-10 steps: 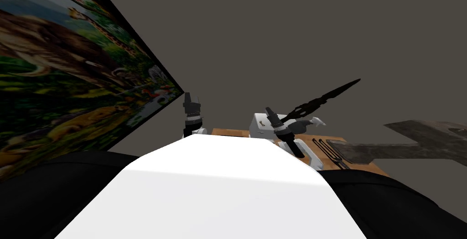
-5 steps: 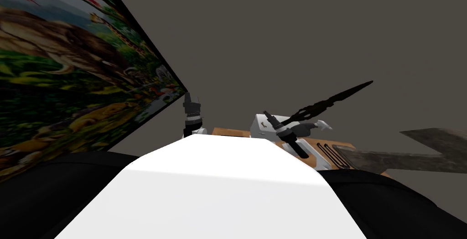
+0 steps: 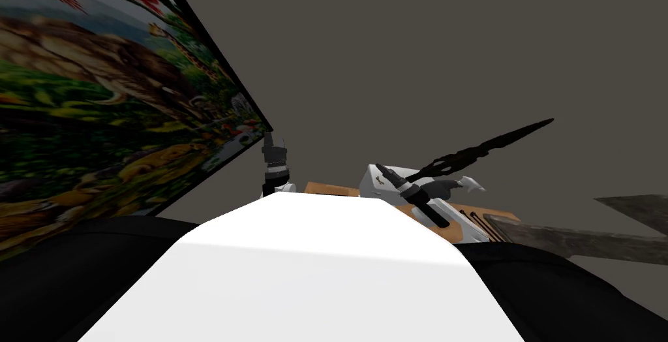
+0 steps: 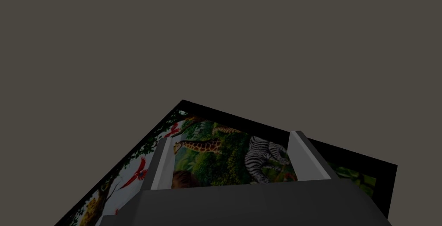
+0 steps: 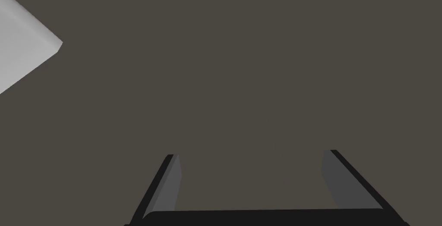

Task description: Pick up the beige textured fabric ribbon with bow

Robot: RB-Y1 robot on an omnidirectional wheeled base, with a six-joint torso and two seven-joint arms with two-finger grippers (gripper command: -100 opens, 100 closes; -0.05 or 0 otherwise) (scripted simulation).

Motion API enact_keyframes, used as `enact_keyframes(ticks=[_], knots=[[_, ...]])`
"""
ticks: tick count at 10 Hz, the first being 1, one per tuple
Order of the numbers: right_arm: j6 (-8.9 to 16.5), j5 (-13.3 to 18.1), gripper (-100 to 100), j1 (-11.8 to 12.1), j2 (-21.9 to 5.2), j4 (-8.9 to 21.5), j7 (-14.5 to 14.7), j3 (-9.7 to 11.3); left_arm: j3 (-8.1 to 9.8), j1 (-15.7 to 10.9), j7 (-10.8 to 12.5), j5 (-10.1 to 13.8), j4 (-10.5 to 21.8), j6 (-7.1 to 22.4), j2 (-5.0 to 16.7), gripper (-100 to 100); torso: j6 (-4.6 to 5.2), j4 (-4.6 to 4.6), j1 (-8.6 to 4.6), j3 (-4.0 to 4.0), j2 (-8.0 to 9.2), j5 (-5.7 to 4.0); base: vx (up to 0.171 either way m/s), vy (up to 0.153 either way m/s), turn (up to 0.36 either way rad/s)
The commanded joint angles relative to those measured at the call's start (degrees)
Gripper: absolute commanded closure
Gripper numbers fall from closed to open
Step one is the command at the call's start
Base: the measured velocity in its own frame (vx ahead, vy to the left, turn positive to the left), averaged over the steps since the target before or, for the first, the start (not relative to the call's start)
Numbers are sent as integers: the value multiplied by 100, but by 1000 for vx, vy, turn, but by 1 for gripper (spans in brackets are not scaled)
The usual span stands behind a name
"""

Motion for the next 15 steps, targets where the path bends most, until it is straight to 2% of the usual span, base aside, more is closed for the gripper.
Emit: enact_keyframes(ticks=[1,2,7,8,9,10,15], knots=[[-3,149,-100,74,-286,162,49,37,0,0,0,0,0,0,0,0,0,0,0,0,0,0,6,22,100],[-3,149,-100,74,-399,162,49,37,0,0,0,0,0,0,0,0,-1,0,2,0,-1,0,7,19,56],[42,539,-100,247,-1235,580,178,177,0,0,0,0,0,0,0,0,1,-1,6,-3,-4,1,16,29,62],[42,539,-100,247,-1324,580,178,177,0,0,0,0,0,0,0,0,0,-1,7,-3,-6,1,14,29,35],[62,665,-100,304,-1516,717,222,231,0,0,0,0,0,0,0,0,1,-1,6,-2,-4,1,19,36,64],[62,665,-100,304,-1619,717,222,231,0,0,0,0,0,0,0,0,0,-1,8,-3,-5,1,19,31,27],[127,1023,-100,468,-2386,1115,352,410,0,0,0,0,0,0,0,0,1,-1,10,-3,-5,2,22,41,39]])
